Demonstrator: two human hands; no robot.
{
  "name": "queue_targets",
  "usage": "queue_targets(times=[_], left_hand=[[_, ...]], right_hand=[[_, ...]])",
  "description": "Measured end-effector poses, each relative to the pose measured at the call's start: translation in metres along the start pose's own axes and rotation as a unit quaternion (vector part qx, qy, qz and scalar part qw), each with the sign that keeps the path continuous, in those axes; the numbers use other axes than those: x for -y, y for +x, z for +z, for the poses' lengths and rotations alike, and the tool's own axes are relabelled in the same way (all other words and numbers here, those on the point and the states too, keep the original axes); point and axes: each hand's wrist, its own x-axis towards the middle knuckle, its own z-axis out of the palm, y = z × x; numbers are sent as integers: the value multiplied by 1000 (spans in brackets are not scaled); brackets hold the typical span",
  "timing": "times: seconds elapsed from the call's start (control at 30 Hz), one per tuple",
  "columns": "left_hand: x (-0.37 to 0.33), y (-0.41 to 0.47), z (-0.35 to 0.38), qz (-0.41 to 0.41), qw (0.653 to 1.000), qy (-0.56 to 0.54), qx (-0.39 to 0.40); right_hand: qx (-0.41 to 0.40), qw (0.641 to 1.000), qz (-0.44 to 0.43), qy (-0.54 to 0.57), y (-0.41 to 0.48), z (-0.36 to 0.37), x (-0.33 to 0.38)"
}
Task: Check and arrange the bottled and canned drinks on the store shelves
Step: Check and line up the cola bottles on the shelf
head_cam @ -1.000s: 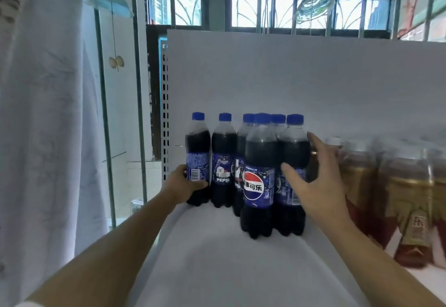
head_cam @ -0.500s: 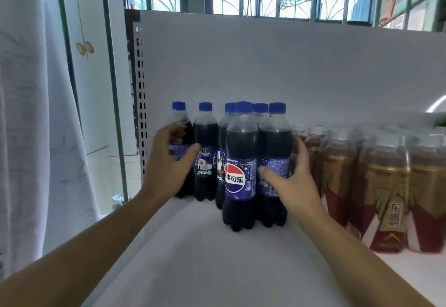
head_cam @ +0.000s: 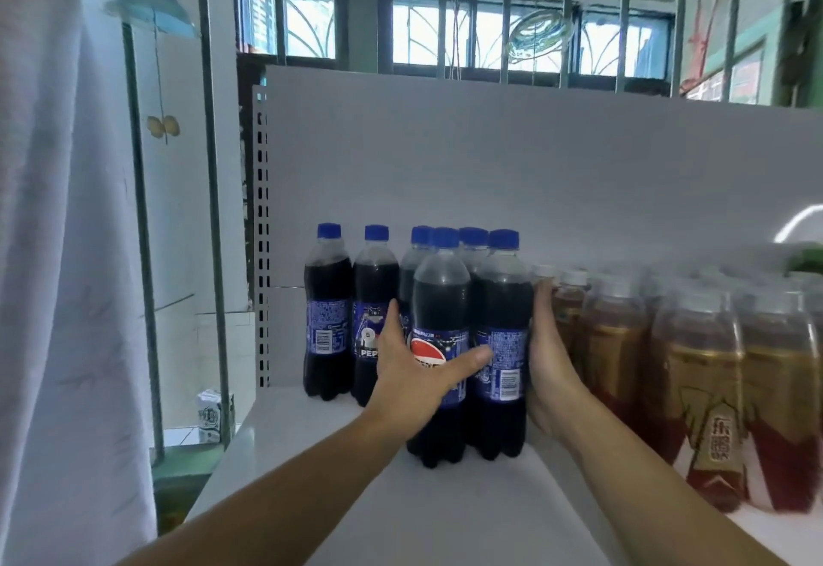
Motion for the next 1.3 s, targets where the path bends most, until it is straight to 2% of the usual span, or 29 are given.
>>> queue_targets(times=[0.33,0.73,1.0,1.3], left_hand=[[4,1,4,6,999,-10,-43],[-5,-19,-4,45,997,-29,-52],[-17,-50,-42,54,995,-52,-71],[-22,-52,-89,36,993,-65,-88]], right_hand=[[55,998,-38,-3,-14,-1,4],[89,996,-23,-6,-29,1,3],[118,993,2,-23,-46,40,-1],[33,999,-23,-30,-34,105,-26]])
